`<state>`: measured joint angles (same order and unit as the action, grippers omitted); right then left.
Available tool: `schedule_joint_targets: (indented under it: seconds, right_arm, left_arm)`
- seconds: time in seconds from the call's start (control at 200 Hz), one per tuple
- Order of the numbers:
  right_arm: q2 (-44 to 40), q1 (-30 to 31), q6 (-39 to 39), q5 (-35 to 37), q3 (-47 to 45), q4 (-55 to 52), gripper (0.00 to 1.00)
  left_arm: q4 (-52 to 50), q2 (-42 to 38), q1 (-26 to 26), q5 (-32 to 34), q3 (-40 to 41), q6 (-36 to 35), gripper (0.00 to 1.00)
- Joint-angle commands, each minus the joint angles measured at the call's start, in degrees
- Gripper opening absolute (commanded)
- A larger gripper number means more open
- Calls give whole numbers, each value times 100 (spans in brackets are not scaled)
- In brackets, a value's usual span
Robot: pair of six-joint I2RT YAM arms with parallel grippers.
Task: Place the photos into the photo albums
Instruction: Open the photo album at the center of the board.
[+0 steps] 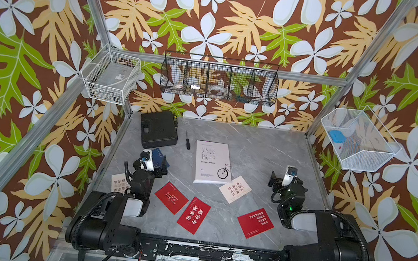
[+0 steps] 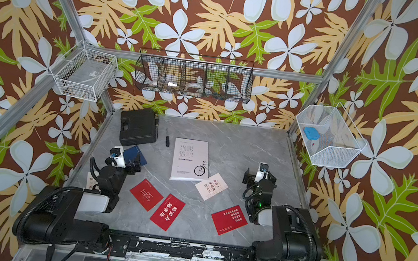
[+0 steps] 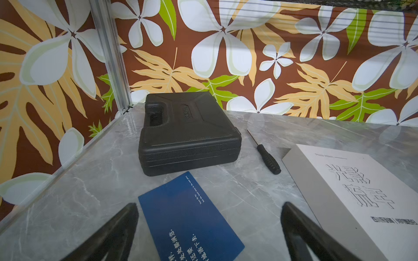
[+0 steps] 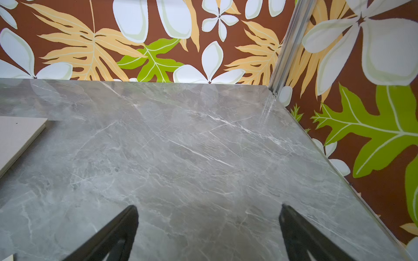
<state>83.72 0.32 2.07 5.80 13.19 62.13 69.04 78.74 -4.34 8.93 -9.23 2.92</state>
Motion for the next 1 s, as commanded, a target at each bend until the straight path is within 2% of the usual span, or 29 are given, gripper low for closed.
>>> schedule_joint_targets:
  seconds: [0.0,0.851,0.996]
  right_arm:
    - [-3,-5,-54,-44,26,116,99]
    - [-2,-26,-48,-86,29,119,99]
    - [-12,-29,-48,-82,18,137,100]
  left_arm:
    - [182,-16,8,-5,11,-33,100]
    - [166,-16,3,153,-5,33,99]
    - [216,-15,-5,440,29,115,99]
